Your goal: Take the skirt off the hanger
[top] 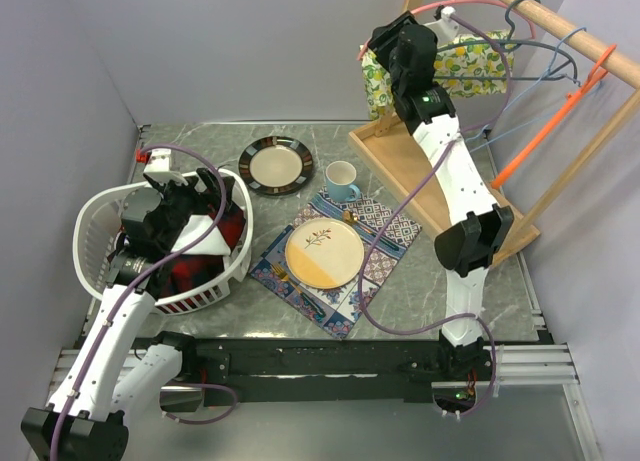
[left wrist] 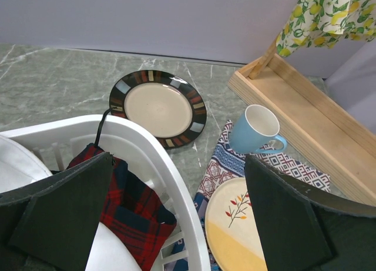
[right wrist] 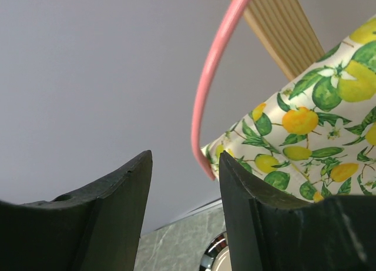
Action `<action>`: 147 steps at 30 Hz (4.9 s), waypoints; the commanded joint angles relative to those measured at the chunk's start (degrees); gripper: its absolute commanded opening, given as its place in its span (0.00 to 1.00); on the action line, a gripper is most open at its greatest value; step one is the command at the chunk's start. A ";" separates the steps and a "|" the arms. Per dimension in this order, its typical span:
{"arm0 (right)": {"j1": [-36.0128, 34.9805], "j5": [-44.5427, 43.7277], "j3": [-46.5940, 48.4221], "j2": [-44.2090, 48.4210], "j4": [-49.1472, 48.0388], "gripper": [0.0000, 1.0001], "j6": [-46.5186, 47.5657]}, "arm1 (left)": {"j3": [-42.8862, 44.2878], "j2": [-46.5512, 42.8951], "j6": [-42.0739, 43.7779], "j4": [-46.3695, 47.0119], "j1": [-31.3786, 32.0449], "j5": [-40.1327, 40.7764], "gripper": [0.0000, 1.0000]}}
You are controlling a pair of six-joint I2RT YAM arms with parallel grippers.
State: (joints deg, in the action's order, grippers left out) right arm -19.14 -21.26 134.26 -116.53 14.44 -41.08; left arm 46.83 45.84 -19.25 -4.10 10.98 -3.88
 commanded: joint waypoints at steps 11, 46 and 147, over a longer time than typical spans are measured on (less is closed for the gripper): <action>-0.20 -3.79 1.27 -3.26 -7.49 0.57 0.74 | 0.46 -1.46 -0.79 2.34 0.18 -2.10 0.99; 1.21 1.48 -3.11 -5.66 -35.26 0.00 15.06 | 0.54 -2.87 -0.97 2.16 0.18 -1.83 0.99; -15.32 42.00 -66.32 64.76 -36.32 0.00 -6.21 | 12.14 14.63 15.20 21.78 29.10 -18.90 0.01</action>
State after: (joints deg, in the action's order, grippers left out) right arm -34.24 19.86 67.33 -54.13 -14.48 -49.65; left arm 58.22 62.72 -6.70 16.60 39.75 -24.49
